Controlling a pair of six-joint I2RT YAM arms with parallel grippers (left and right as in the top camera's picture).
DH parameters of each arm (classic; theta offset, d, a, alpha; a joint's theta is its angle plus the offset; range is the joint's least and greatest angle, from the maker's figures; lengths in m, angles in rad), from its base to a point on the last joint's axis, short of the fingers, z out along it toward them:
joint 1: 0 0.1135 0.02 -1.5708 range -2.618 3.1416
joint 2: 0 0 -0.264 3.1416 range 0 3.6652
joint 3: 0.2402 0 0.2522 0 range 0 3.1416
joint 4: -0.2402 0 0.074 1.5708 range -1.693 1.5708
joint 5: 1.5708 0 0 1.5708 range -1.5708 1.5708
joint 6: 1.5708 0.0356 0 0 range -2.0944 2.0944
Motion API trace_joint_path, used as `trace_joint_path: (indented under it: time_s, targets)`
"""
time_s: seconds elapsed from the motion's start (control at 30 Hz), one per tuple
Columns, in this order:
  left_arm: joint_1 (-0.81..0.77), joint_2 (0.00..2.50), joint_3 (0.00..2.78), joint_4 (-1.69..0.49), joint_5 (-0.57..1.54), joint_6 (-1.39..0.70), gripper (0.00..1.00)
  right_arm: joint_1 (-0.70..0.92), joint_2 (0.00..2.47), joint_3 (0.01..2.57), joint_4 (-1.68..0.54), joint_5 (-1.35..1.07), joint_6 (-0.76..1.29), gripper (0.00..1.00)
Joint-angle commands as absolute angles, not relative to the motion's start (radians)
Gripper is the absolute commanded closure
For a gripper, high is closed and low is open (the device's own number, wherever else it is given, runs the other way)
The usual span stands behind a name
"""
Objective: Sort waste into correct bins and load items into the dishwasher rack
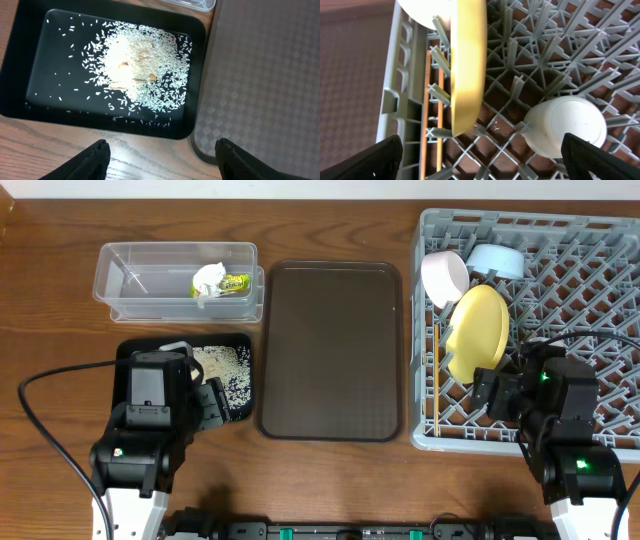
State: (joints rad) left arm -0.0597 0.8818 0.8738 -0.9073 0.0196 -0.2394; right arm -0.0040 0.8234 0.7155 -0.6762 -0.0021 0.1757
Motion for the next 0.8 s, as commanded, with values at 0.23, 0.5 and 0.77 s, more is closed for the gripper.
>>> trace_joint_path:
  time_s: [0.23, 0.5, 0.77]
  targets:
    - [-0.059, 0.894, 0.87, -0.904, 0.015, -0.249, 0.29, 0.005, 0.816, 0.711, -0.699, 0.029, 0.186, 0.01]
    - [-0.059, 0.894, 0.87, -0.904, 0.015, -0.249, 0.29, 0.005, 0.816, 0.711, -0.7, 0.029, 0.186, 0.01]
    - [-0.059, 0.894, 0.87, -0.904, 0.015, -0.249, 0.29, 0.005, 0.816, 0.711, -0.7, 0.029, 0.186, 0.01]
